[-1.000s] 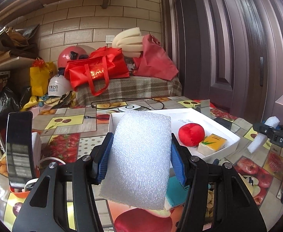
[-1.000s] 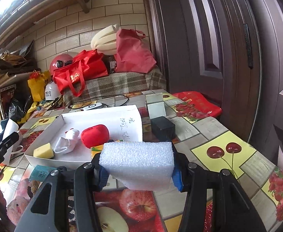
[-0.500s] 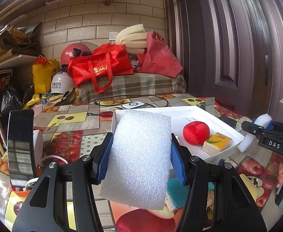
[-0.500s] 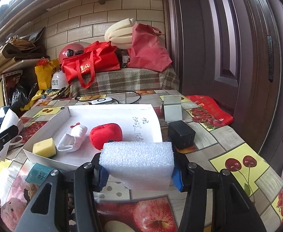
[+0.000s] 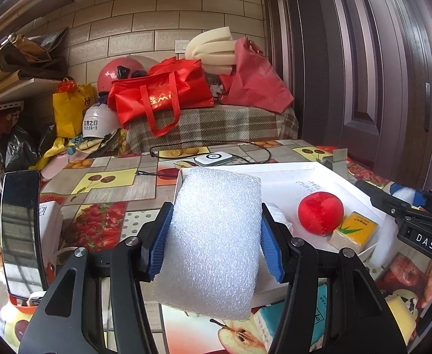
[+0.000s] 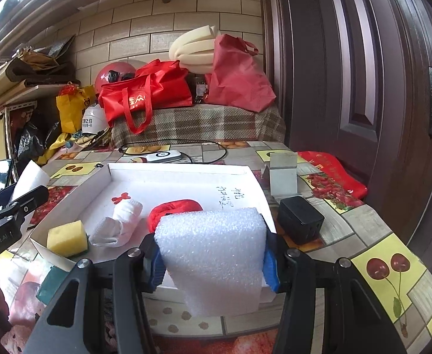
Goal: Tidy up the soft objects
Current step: 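Carry both white foam pieces over the white box and release them inside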
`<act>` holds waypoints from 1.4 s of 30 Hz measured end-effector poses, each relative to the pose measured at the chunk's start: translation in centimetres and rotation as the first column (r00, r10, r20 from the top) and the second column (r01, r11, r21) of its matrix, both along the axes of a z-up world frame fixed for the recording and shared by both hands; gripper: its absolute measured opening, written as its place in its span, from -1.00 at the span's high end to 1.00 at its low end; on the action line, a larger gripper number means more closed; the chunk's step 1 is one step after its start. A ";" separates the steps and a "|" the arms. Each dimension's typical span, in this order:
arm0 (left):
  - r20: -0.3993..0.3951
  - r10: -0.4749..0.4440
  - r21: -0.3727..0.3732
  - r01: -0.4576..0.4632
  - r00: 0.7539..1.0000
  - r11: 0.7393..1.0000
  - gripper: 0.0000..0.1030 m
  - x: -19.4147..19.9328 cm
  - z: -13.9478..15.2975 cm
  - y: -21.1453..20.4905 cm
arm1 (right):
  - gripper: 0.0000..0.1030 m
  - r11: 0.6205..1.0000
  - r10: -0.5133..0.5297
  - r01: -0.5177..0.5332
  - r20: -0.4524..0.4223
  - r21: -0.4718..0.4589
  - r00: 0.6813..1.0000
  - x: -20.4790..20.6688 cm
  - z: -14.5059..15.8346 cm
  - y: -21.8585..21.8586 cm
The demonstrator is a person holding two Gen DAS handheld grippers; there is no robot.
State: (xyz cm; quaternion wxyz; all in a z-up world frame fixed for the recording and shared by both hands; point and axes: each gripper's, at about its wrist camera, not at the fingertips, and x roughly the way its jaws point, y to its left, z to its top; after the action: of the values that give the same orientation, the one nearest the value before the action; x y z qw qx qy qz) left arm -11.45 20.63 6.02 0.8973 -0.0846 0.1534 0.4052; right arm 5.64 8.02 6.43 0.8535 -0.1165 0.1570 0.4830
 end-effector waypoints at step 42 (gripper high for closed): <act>0.034 -0.006 0.019 0.005 0.999 1.000 -0.08 0.7 0.6 0.7 | 0.03 0.993 0.066 -0.082 -0.174 -0.086 0.983 0.3 -1.3 -1.9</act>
State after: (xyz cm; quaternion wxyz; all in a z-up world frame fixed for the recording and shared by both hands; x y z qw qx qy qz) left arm -10.78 21.31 6.59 0.9017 -0.0827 0.1345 0.4026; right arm 5.92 6.15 5.16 0.8120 -0.1202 0.2473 0.5147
